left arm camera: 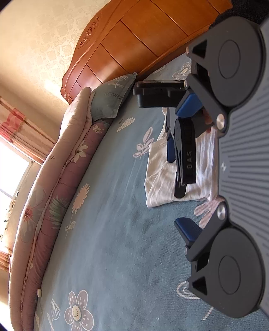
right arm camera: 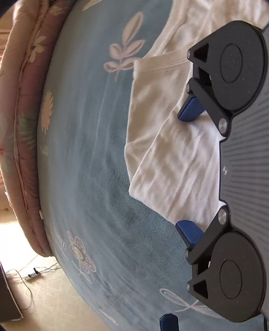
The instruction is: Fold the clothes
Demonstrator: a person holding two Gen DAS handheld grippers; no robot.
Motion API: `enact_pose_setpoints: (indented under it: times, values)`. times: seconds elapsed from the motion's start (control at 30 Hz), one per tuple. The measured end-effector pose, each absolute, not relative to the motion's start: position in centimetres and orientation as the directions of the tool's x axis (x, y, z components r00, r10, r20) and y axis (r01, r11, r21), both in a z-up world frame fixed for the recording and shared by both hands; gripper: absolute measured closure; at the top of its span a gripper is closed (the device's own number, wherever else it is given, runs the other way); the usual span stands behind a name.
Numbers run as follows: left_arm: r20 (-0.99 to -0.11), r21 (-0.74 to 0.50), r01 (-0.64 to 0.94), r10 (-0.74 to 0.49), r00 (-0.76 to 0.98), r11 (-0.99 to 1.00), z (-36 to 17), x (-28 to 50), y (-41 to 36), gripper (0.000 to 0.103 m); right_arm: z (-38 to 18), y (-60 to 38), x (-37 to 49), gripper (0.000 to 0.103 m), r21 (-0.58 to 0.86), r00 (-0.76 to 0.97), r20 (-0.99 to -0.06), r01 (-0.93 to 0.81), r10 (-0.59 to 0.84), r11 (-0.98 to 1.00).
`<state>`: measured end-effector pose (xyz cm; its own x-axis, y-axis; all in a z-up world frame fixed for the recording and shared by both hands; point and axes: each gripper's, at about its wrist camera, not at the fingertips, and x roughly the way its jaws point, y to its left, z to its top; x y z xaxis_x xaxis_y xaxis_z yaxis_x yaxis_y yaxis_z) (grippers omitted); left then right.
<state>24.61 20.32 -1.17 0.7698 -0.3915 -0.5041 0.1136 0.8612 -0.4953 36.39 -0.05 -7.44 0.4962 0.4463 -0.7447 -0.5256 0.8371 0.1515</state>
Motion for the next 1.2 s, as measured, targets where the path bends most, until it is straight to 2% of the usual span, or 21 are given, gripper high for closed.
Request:
enact_pose_setpoints:
  times: [0.1,0.23,0.37,0.53,0.7,1.2]
  values:
    - [-0.497,-0.492,0.125,-0.396,0.772,0.862,-0.8,24.4,20.0,0.001,-6.8,-0.4,36.1,0.000,0.161,0.479,-0.747,-0.542,0.461,0.825]
    - [-0.480,-0.492,0.156,-0.417,0.772,0.856,-0.4,24.1,19.5,0.001,-4.4,-5.9,32.7,0.000,0.141,0.540,-0.717,-0.507,0.441,0.850]
    - [-0.487,-0.486,0.173,-0.430,0.760,0.857,-0.6,24.2,18.6,0.001,-2.9,-14.4,30.1,0.000,0.129,0.641,-0.683,-0.366,0.351,0.921]
    - [-0.518,-0.468,0.172,-0.426,0.742,0.867,-1.3,24.7,17.6,0.001,-4.7,-22.0,30.1,0.000,0.253,0.647,-0.686,-0.220,0.334,0.942]
    - [-0.539,-0.453,0.172,-0.422,0.729,0.875,-1.8,24.9,16.9,0.001,-7.8,-25.1,31.9,0.000,0.210,0.690,-0.670,-0.177,0.274,0.962]
    - [-0.558,-0.445,0.177,-0.426,0.713,0.878,-2.1,25.0,16.4,0.001,-6.6,-23.7,26.5,0.000,0.146,0.648,-0.722,-0.200,0.243,0.969]
